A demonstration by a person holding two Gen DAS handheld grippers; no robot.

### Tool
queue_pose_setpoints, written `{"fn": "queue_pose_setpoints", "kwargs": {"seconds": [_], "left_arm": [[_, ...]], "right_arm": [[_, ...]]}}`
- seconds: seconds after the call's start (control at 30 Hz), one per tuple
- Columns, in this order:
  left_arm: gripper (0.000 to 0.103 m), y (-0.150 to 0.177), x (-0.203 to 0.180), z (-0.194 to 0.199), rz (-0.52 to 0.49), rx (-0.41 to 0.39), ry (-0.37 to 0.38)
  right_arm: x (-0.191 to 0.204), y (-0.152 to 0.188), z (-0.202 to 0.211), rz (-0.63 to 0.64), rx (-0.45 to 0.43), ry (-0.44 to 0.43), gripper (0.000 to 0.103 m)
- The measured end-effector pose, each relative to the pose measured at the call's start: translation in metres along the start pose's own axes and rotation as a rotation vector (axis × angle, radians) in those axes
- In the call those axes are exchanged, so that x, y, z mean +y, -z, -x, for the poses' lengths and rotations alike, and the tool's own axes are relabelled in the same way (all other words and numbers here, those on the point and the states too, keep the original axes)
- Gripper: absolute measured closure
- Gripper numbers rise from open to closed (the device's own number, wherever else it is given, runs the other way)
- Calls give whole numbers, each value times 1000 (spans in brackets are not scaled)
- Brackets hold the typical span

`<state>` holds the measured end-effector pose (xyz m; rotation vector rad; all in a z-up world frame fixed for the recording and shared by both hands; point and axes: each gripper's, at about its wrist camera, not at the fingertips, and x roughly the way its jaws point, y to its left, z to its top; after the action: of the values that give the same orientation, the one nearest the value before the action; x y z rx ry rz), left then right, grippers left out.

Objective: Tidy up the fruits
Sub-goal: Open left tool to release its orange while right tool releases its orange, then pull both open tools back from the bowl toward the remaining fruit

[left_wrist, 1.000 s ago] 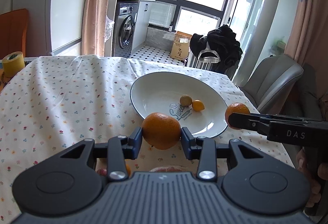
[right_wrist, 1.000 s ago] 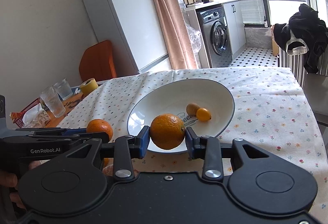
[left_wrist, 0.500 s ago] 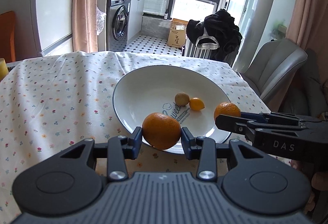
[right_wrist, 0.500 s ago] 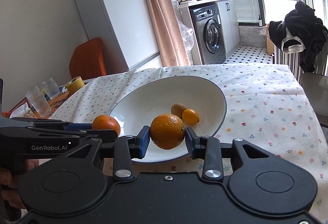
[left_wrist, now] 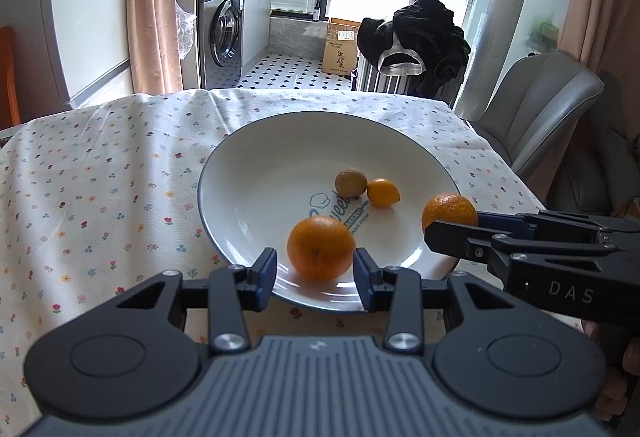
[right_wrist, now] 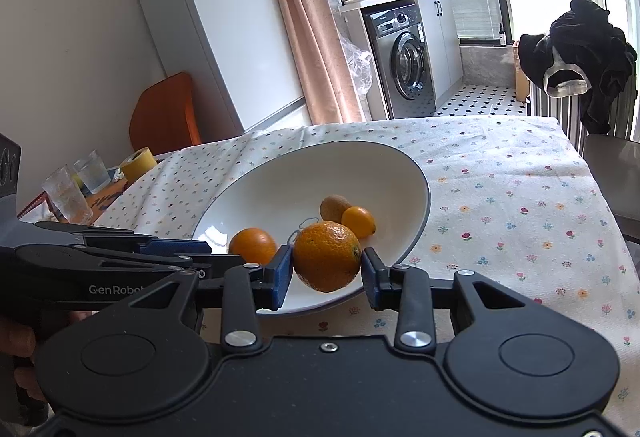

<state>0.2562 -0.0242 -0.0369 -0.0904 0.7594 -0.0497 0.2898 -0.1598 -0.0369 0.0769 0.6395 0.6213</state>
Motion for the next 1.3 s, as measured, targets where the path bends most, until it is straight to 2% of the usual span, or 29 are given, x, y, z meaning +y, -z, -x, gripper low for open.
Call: {"fn": "queue_pose_setpoints", "kwargs": {"seconds": [0.33, 0.47, 0.7, 0.77, 0.93, 1.1, 1.2, 1.3], "left_arm": [[62, 4, 4, 19, 21, -21, -4], [60, 9, 10, 27, 42, -25, -1], [41, 19, 27, 42, 100, -37, -19], [31, 22, 30, 47, 107, -48, -33], [18, 30, 39, 64, 140, -73, -47], [12, 38, 44, 82, 158, -109, -53], [11, 41, 42, 92, 164, -121, -60], [8, 45, 42, 103, 172, -140, -58]], "right_arm": [[7, -2, 3, 13, 2, 14, 67], [14, -4, 7, 32, -6, 34, 61], [25, -2, 16, 46, -7, 30, 58], [28, 0, 19, 50, -6, 28, 53], [35, 2, 28, 67, -12, 46, 42], [39, 2, 39, 61, -27, 44, 27], [42, 2, 49, 56, -48, 30, 11], [45, 4, 59, 73, -60, 29, 5]]}}
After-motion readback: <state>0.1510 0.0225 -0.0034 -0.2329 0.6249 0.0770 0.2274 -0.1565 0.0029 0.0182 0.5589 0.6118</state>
